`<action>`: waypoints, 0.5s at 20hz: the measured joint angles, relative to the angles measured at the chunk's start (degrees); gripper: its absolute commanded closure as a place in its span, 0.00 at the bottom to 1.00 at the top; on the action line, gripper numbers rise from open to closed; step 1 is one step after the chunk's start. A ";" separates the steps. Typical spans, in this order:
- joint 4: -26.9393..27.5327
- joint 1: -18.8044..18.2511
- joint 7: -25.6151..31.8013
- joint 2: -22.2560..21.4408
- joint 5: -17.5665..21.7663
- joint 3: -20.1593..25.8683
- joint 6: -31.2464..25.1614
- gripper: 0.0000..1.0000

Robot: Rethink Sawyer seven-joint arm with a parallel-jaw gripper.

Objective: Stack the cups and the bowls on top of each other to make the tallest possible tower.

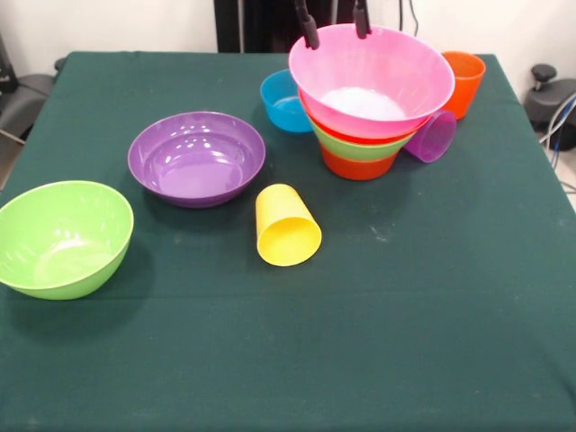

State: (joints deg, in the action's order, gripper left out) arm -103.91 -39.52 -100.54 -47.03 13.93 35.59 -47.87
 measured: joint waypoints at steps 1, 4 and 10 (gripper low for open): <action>0.38 0.24 0.00 -0.15 0.01 0.00 0.00 0.00; 1.55 0.76 0.00 -0.71 0.10 -0.01 0.00 0.00; 2.97 0.80 0.00 -0.94 0.25 -0.02 -0.01 0.00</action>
State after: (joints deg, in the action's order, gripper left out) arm -100.94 -38.71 -100.54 -47.96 14.17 35.58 -47.88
